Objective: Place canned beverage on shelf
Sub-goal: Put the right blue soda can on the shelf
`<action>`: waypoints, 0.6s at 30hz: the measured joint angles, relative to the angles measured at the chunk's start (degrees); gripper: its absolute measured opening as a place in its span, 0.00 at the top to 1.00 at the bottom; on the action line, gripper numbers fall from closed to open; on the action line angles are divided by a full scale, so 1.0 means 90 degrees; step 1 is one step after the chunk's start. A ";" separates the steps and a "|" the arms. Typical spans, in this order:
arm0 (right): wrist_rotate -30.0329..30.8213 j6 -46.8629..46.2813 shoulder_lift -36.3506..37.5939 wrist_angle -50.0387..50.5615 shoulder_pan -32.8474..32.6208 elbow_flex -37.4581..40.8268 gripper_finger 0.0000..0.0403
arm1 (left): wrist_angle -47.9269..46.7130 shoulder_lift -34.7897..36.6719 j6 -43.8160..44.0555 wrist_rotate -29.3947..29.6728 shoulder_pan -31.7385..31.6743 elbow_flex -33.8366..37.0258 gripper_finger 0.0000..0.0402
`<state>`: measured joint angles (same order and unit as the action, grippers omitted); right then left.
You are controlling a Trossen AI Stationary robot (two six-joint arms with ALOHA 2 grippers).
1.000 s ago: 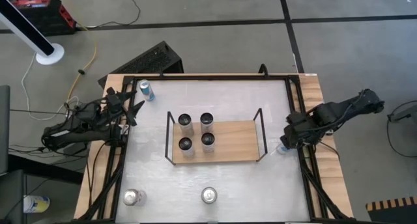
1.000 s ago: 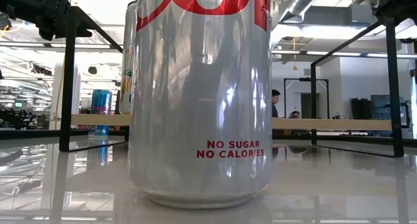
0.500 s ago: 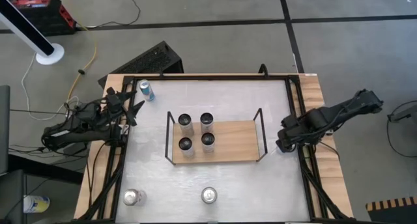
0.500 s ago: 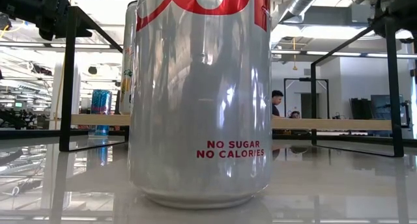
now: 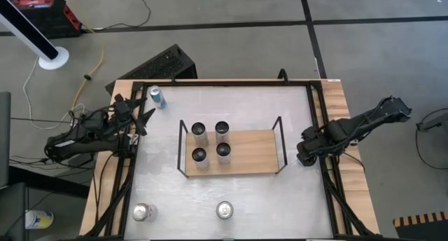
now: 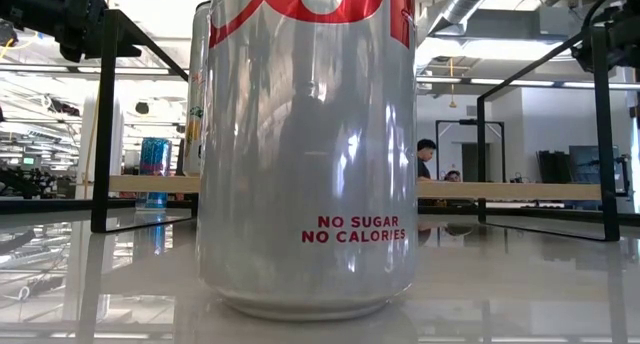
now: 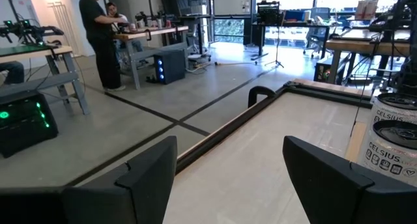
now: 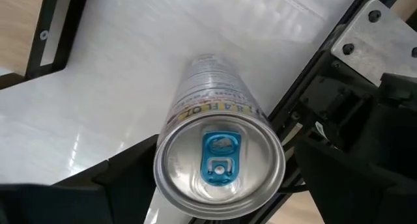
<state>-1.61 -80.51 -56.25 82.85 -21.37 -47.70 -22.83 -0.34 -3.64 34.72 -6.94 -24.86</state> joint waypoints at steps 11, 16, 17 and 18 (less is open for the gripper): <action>0.0146 0.0231 0.0000 -0.0020 0.0000 -0.0004 0.29 | 0.0002 -0.0001 0.0000 0.0002 -0.0001 0.0000 0.34; 0.0629 0.0235 -0.0005 0.0173 0.0005 -0.0199 0.35 | 0.0000 -0.0002 0.0000 0.0000 -0.0002 0.0000 0.34; 0.0758 0.0228 -0.0005 0.0256 0.0005 -0.0263 0.35 | 0.0000 0.0000 0.0000 0.0000 0.0000 0.0000 0.34; 0.0921 0.0228 -0.0005 0.0327 0.0005 -0.0334 0.35 | 0.0001 -0.0001 0.0000 0.0000 0.0000 0.0000 0.34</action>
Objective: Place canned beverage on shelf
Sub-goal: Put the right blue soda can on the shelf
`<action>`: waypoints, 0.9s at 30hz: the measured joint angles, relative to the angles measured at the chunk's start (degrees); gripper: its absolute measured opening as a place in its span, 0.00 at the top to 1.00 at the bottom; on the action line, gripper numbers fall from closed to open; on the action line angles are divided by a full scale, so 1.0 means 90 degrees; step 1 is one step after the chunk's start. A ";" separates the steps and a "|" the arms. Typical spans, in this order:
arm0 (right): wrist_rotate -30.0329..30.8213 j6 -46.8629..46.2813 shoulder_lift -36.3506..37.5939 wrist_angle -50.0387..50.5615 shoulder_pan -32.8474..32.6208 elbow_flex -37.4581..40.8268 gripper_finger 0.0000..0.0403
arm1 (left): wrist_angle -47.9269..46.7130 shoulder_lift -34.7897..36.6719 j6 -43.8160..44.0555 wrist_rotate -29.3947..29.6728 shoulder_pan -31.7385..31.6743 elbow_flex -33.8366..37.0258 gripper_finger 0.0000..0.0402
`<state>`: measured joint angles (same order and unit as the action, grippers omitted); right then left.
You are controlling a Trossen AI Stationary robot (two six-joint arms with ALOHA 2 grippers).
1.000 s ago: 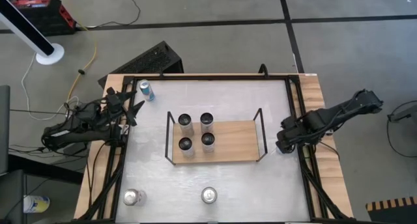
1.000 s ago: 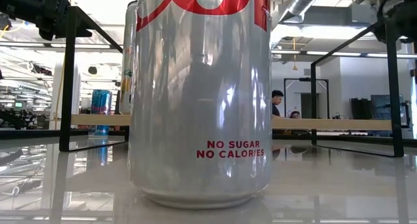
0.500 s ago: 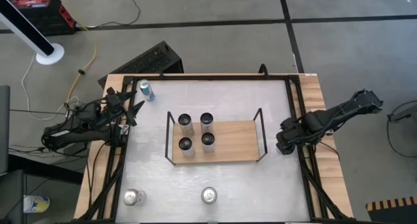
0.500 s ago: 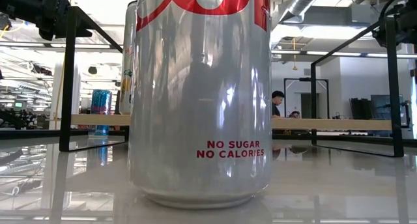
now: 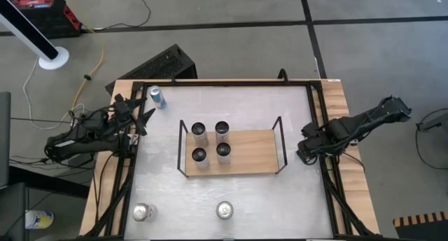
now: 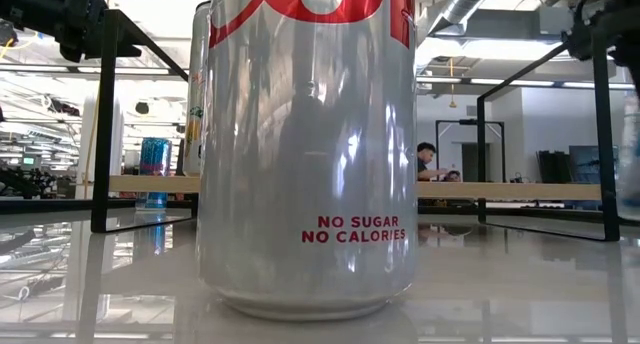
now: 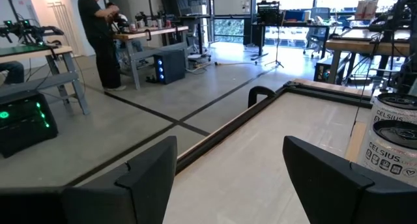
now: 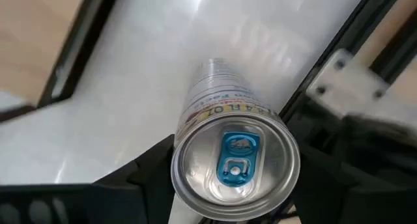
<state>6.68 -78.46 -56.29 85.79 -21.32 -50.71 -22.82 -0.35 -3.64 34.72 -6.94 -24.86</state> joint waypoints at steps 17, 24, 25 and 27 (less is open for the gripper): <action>0.4955 0.2588 -0.1265 0.0141 0.1978 -0.1960 0.35 | 0.0001 -0.0001 0.0000 0.0002 -0.0001 -0.0002 0.34; 0.4259 0.5390 -0.2352 -0.1560 0.2793 -0.3370 0.35 | 0.0001 -0.0001 0.0000 0.0000 -0.0001 -0.0002 0.34; 0.3942 0.5574 -0.2494 -0.1600 0.2880 -0.3592 0.35 | 0.0001 0.0000 0.0000 0.0002 -0.0002 -0.0002 0.34; 0.3358 0.5783 -0.2797 -0.1552 0.3025 -0.3996 0.35 | 0.0000 -0.0001 0.0000 0.0000 0.0000 -0.0002 0.34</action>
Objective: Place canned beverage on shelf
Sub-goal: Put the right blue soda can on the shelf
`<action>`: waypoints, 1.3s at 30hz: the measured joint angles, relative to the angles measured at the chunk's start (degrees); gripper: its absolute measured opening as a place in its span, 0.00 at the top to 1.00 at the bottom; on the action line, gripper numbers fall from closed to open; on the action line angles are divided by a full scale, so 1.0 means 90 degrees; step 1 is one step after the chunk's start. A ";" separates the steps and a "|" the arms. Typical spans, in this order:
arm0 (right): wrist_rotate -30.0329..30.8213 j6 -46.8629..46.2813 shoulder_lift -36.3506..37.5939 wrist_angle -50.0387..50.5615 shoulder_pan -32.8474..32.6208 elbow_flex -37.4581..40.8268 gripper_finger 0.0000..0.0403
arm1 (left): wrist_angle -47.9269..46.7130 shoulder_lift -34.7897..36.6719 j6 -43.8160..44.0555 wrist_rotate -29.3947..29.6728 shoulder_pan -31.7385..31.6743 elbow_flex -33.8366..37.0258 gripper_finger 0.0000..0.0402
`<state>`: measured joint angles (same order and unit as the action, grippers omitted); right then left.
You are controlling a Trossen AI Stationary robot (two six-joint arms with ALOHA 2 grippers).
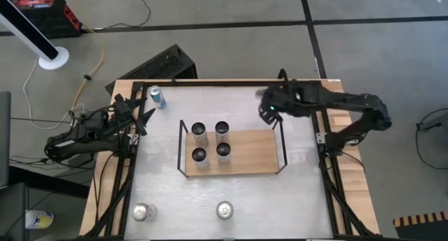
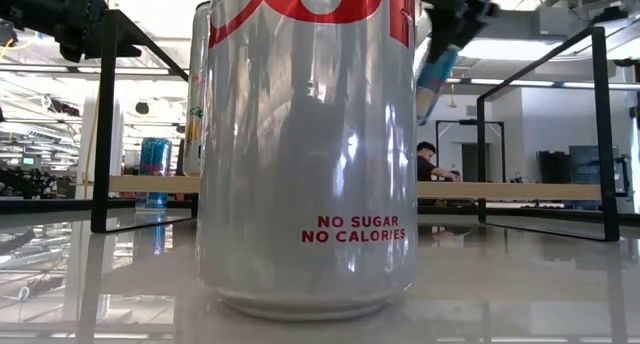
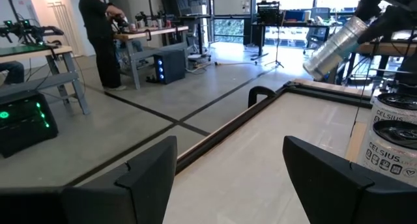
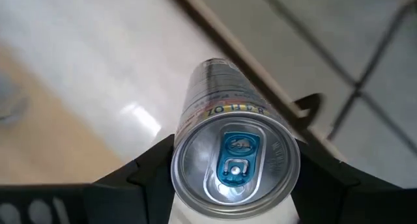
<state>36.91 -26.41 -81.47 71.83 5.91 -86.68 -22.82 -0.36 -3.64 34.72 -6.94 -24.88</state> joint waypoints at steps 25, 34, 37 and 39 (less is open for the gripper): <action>-0.3534 0.0942 -0.1834 0.0123 -0.0201 -0.0750 0.35 | 0.0002 0.0001 0.0000 0.0000 -0.0001 0.0000 0.34; -0.4011 0.0941 -0.1892 -0.0132 -0.0225 -0.0750 0.35 | 0.0001 0.0000 0.0000 0.0000 -0.0002 0.0000 0.34; -0.4086 0.0944 -0.1921 -0.0123 -0.0184 -0.0745 0.35 | -0.0001 0.0000 0.0000 0.0002 -0.0002 0.0000 0.34; -0.4131 0.0944 -0.1910 -0.0130 -0.0184 -0.0745 0.34 | -0.0001 0.0002 0.0000 0.0000 0.0000 0.0000 0.34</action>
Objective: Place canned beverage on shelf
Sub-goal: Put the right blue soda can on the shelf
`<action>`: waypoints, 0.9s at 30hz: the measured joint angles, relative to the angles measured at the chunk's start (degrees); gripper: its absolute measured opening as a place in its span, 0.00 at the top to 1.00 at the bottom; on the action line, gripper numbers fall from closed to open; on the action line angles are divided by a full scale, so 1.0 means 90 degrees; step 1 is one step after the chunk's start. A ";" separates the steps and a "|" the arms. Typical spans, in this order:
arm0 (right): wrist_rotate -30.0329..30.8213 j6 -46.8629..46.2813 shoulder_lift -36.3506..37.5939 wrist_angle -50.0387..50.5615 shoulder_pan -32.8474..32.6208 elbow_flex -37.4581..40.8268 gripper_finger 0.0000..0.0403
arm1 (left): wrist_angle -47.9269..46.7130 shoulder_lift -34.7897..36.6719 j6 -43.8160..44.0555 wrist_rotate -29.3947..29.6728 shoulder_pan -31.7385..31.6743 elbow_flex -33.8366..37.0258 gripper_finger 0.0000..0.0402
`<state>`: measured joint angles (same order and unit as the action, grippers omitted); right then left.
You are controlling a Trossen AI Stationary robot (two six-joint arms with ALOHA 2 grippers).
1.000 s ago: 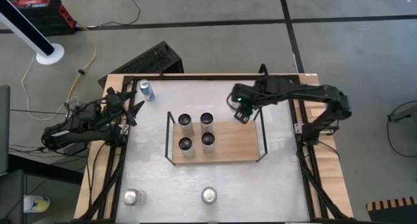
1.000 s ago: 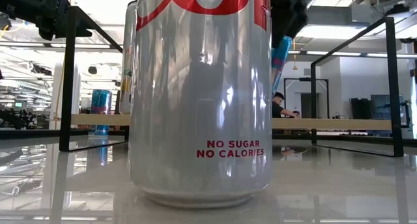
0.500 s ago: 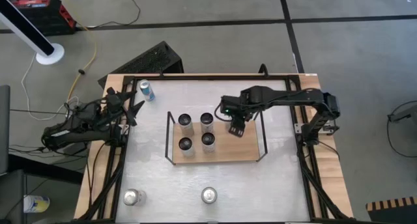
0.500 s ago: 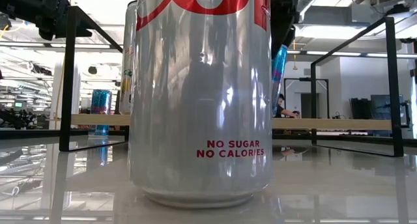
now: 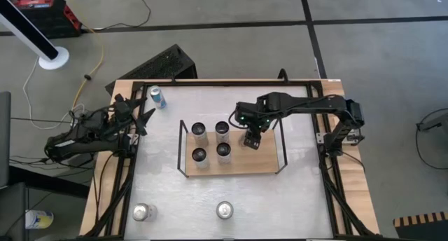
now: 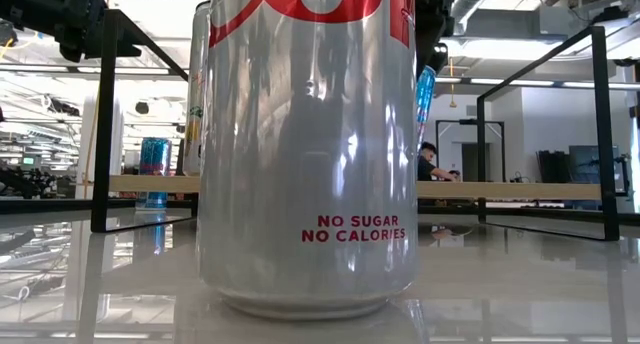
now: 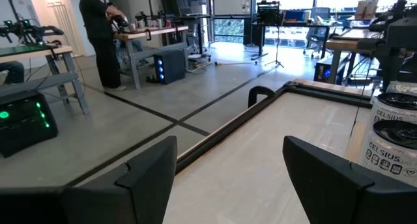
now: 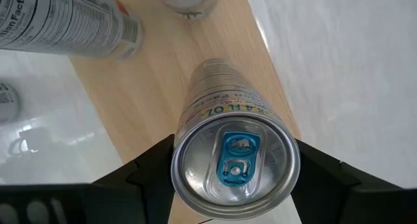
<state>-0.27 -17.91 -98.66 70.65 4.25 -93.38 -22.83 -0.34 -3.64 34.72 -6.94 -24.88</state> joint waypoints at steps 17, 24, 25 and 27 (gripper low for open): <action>-0.0002 -0.0039 0.0001 -0.0019 0.0044 -0.0002 0.21 | 0.0001 -0.0001 0.0000 0.0001 -0.0001 0.0000 0.34; 0.0000 -0.0054 0.0002 -0.0207 0.0044 -0.0002 0.20 | 0.0002 0.0000 0.0000 0.0000 -0.0001 0.0000 0.34; 0.0000 -0.0053 0.0021 -0.0226 0.0044 -0.0002 0.20 | 0.0002 0.0000 0.0000 0.0000 -0.0001 0.0000 0.34; 0.0000 -0.0026 0.0061 -0.0219 0.0044 -0.0002 0.20 | 0.0002 -0.0002 0.0000 0.0000 -0.0002 0.0000 0.34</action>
<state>-0.27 -18.14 -98.11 68.68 4.64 -93.41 -22.81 -0.36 -3.64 34.72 -6.96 -24.88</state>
